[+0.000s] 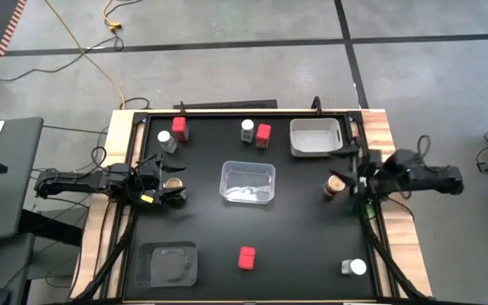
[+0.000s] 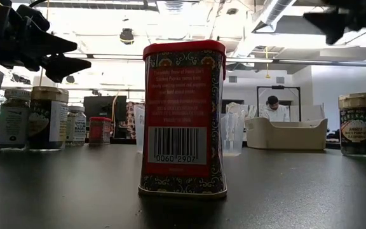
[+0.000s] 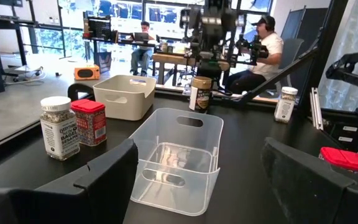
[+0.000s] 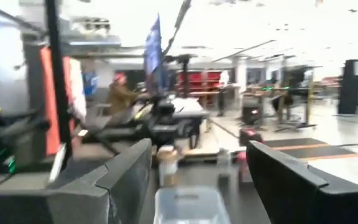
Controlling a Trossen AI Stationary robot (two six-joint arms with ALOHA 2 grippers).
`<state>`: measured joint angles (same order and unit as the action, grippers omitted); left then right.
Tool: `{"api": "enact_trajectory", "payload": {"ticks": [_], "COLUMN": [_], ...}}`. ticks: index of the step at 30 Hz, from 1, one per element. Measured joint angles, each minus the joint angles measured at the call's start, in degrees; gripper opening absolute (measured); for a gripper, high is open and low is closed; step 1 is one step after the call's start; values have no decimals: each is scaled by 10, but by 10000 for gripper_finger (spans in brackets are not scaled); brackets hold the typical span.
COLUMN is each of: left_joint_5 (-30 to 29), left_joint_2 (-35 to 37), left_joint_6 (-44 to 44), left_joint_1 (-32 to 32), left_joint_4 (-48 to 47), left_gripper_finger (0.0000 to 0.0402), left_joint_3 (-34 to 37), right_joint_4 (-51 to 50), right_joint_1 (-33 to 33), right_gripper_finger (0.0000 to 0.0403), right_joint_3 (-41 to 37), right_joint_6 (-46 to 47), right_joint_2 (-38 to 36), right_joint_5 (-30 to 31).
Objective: Sort spices by type
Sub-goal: Put the gold seasoning bottle into the white bin
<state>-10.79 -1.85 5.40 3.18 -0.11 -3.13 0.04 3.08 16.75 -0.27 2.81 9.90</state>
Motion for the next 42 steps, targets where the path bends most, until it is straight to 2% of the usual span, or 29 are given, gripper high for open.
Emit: {"api": "enact_trajectory", "payload": {"ticks": [4,7,13,19,23,28,42], "left_joint_5": [0,0,0,0,0,0,0], "left_joint_2": [0,0,0,0,0,0,0], "left_joint_6": [0,0,0,0,0,0,0], "left_joint_1": [0,0,0,0,0,0,0], "left_joint_4": [0,0,0,0,0,0,0], "left_gripper_finger": [327,327,327,327,327,327,327], "left_joint_3": [0,0,0,0,0,0,0], "right_joint_4": [-82,-169,-423,-653,-719,-744,-765], "right_joint_1": [-8,-18,-49,-83,-101,-100,-108], "right_gripper_finger": [291,291,291,291,291,291,292], "right_joint_3": [104,188,354,471,503,504,504], "right_joint_6": [32,102,236,344,377,390,447], "right_joint_2": [72,146,304,440,489,507,508], "right_joint_5": [10,46,70,70,70,67,65]}}
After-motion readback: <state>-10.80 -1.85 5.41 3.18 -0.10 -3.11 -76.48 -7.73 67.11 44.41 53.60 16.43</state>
